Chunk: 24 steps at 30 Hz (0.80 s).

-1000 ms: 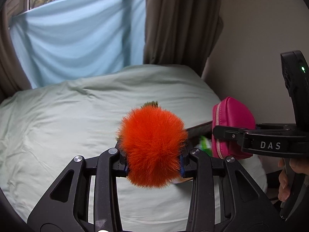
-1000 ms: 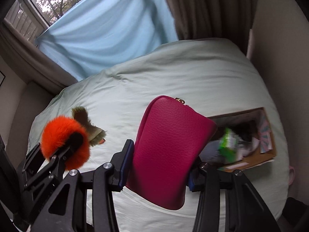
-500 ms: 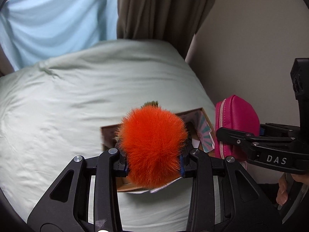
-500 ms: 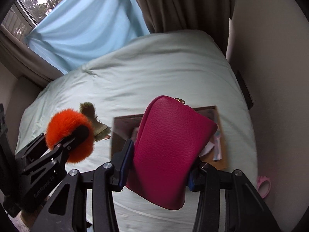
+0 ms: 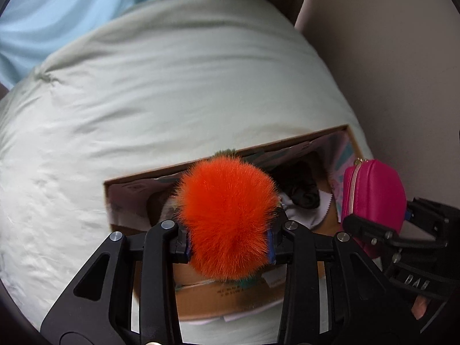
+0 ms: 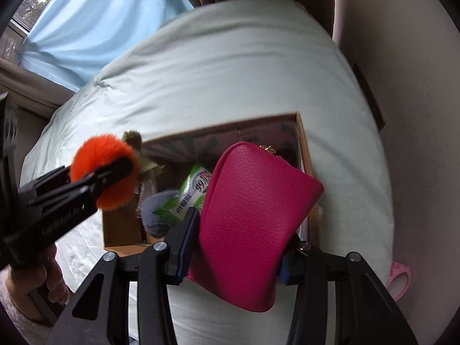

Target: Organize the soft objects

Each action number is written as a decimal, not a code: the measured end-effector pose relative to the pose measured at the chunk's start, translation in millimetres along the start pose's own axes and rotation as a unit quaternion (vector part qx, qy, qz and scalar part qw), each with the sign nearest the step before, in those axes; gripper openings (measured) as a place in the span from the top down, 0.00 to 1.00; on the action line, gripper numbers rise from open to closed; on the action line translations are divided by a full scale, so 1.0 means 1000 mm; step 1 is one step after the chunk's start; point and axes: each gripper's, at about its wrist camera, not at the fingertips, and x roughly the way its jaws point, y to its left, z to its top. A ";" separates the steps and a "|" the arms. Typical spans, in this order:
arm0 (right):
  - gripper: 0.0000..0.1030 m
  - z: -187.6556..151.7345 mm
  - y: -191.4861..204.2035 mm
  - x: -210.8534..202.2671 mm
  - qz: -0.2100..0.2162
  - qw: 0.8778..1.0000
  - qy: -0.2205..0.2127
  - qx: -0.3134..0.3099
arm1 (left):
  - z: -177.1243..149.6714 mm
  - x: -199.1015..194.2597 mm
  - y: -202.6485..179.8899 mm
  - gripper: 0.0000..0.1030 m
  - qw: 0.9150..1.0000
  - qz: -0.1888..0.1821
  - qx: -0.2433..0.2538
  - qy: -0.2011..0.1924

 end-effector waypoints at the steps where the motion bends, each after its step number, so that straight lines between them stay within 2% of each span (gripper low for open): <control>1: 0.59 -0.001 0.000 0.005 -0.002 1.000 0.003 0.000 | 0.002 0.006 0.000 0.69 1.000 0.003 0.001 0.005; 5: 0.58 -0.002 -0.004 0.019 -0.008 1.000 0.013 0.011 | 0.003 0.020 -0.002 0.69 1.000 0.011 0.002 0.021; 7: 0.57 -0.002 -0.007 0.024 -0.002 1.000 0.010 0.020 | 0.008 0.024 0.001 0.63 1.000 0.012 0.001 0.021; 8: 0.55 -0.002 -0.007 0.025 0.001 1.000 0.009 0.022 | 0.009 0.025 0.001 0.48 1.000 0.009 0.001 0.024; 9: 0.50 -0.002 -0.009 0.025 0.004 1.000 0.006 0.026 | 0.009 0.025 -0.002 0.21 1.000 0.009 0.001 0.026; 10: 0.46 -0.003 -0.009 0.025 0.007 1.000 0.000 0.025 | 0.009 0.022 0.000 0.08 1.000 0.013 0.000 0.027; 11: 0.30 -0.004 -0.008 0.024 0.009 1.000 -0.007 0.020 | 0.009 0.020 0.000 0.00 1.000 0.021 0.002 0.022; 12: 0.09 -0.005 -0.005 0.022 0.007 1.000 -0.015 0.008 | 0.008 0.017 0.002 0.00 1.000 0.027 0.004 0.016; 13: 0.02 -0.008 -0.003 0.021 0.005 1.000 -0.019 -0.002 | 0.008 0.017 0.003 0.00 0.999 0.028 0.004 0.016; 17: 0.00 -0.016 0.002 0.018 -0.011 0.999 -0.035 -0.025 | 0.006 0.014 0.010 0.00 1.000 0.025 -0.005 0.018; 24: 0.00 -0.020 0.004 0.006 -0.009 0.999 -0.046 -0.018 | -0.002 -0.003 0.013 0.00 1.000 0.023 -0.004 0.009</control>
